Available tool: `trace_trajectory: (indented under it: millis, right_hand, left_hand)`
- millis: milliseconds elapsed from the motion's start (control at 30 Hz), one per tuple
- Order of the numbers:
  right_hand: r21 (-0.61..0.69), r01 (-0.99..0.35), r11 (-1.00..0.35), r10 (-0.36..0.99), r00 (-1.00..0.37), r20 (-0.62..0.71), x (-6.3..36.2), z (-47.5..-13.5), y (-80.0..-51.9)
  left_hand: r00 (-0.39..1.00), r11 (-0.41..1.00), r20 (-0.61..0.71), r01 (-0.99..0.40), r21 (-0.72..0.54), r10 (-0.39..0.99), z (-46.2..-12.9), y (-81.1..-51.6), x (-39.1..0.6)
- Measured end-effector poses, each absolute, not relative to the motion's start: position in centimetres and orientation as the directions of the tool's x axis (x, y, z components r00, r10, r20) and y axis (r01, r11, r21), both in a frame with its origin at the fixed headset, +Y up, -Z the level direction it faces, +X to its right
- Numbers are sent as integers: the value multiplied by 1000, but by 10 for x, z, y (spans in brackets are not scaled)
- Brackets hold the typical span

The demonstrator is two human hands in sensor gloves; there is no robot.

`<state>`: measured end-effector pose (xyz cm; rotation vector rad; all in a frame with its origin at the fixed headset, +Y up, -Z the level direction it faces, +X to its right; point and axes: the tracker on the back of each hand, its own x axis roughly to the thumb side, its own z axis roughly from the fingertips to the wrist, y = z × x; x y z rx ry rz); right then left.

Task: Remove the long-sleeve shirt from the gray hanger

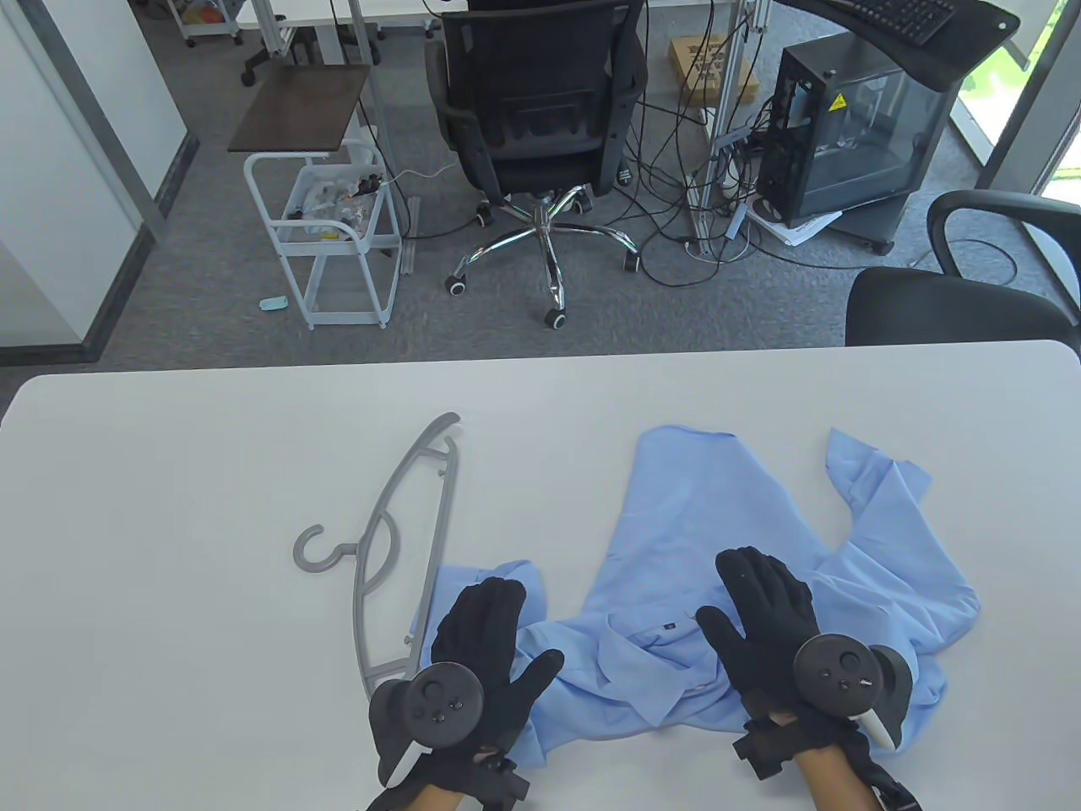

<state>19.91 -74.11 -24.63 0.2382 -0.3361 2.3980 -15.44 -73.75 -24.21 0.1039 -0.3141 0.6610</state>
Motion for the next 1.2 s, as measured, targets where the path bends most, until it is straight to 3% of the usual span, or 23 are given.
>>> trace_trajectory:
  millis: [1200]
  right_hand:
    - [-164, -656, -737, 610, -750, 256, 198, -248, -740]
  left_hand:
    - [755, 803, 321, -594, -36, 572, -244, -740, -149]
